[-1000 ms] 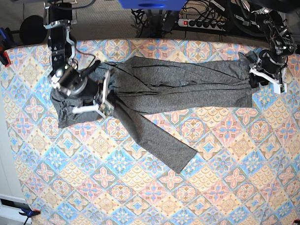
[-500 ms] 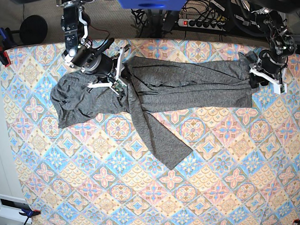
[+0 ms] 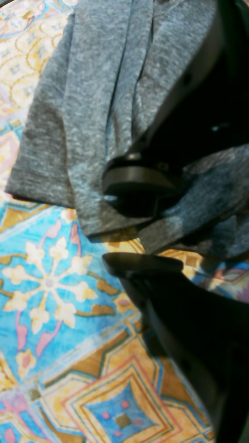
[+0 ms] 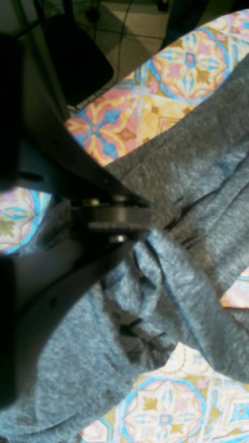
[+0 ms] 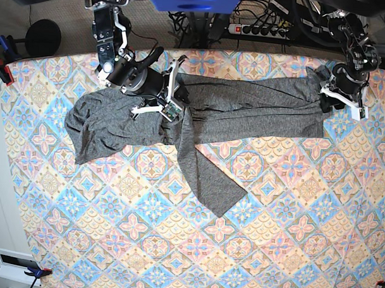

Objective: Layout the t-shirt on the table in an organized manner, then fold the t-shirt properly
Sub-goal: 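Open the right gripper and raise it off the laid sleeve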

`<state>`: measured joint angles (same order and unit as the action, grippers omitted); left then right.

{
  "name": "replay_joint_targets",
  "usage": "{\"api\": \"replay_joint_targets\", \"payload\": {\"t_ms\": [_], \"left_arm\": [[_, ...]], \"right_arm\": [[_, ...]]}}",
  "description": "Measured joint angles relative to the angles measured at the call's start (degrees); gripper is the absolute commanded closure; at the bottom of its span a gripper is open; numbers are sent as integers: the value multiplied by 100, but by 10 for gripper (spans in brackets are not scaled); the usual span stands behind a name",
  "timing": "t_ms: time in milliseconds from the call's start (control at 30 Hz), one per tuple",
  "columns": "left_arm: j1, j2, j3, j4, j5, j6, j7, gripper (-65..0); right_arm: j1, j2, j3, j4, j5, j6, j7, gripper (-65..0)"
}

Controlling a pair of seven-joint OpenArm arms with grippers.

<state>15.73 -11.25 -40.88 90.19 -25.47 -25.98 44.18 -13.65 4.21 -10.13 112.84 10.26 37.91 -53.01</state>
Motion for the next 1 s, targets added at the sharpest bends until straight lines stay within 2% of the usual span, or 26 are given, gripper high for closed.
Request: {"api": "replay_joint_targets", "payload": {"t_ms": [267,633,733,900,1000], "left_arm": [[-2,0,2,0,-2,0,0,-263],[0,0,0,0,0,2,0,-263],[0,0,2,0,0,0,0,-263],[0,0,0,0,0,0,0,-265],[0,0,0,0,0,0,0,-264]], "right_arm": [[0,-168,-4,0,7,-15,9,0],[0,-170,-17,0,20,-2,2,-7],[-13,-168,-15,0,17,-4,-7,-74],[-66,-157,-17,92,9,-2,-48,-230],[-46,-149,-11,192,22,2,-17,-272]]}}
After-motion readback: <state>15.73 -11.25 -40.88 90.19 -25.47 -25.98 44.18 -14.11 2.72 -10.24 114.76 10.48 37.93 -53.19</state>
